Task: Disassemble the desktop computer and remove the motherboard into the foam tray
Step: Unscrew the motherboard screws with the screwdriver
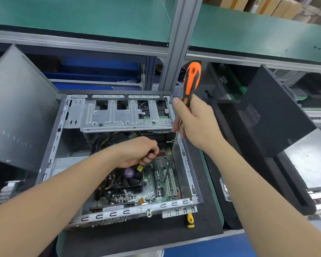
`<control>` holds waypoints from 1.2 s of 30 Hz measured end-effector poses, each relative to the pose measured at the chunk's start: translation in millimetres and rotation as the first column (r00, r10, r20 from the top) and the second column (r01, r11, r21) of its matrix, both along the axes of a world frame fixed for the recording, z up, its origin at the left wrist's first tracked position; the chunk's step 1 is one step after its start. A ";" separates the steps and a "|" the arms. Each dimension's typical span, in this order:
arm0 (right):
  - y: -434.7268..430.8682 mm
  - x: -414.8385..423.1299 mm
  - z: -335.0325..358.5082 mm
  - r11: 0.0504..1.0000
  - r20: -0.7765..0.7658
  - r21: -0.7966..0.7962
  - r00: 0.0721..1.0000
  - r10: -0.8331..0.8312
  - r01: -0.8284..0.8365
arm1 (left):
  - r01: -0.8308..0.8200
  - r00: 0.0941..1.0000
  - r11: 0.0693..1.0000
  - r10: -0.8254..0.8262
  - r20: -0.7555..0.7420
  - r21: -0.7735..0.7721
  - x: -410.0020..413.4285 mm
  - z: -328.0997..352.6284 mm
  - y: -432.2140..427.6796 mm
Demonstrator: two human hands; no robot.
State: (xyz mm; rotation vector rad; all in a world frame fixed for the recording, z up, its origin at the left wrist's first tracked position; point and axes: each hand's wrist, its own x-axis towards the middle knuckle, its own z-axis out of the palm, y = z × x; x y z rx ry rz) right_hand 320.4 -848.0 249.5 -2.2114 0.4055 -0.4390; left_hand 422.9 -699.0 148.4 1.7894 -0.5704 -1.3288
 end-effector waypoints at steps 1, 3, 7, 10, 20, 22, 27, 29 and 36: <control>1.0 3.7 -7.3 0.999 0.001 0.037 1.000 0.017 -0.017 | -0.088 0.977 0.995 0.079 -0.198 -0.037 0.3 6.2 4.4; 5.3 12.3 -20.7 0.993 0.006 0.106 0.999 0.044 -0.045 | -0.185 0.929 0.980 0.149 -0.339 -0.077 0.0 13.5 11.0; 15.7 27.4 -40.9 0.981 0.017 0.172 0.996 0.087 -0.089 | -0.188 0.967 0.963 0.148 -0.206 -0.191 -10.3 13.3 16.2; 19.8 32.0 -55.6 0.975 0.044 0.179 0.991 0.127 -0.133 | -0.045 0.997 0.974 0.057 0.052 -0.222 -7.8 9.3 20.2; 17.8 31.2 -73.6 0.954 0.034 0.191 0.973 0.227 -0.229 | 0.284 0.933 0.935 -0.218 0.287 -0.213 6.6 5.6 15.7; 18.4 29.7 -75.2 0.949 0.023 0.189 0.967 0.253 -0.253 | 0.308 0.924 0.930 -0.243 0.295 -0.201 8.2 3.5 16.8; 18.6 29.9 -76.9 0.944 0.016 0.200 0.964 0.267 -0.264 | 0.338 0.903 0.919 -0.255 0.346 -0.205 11.1 0.7 16.6; 19.3 29.6 -76.9 0.941 0.024 0.203 0.962 0.272 -0.271 | 0.335 0.903 0.922 -0.257 0.345 -0.191 12.2 0.7 16.8; 20.4 28.5 -74.9 0.934 0.033 0.225 0.961 0.276 -0.276 | 0.349 0.899 0.918 -0.272 0.342 -0.188 12.8 1.5 17.1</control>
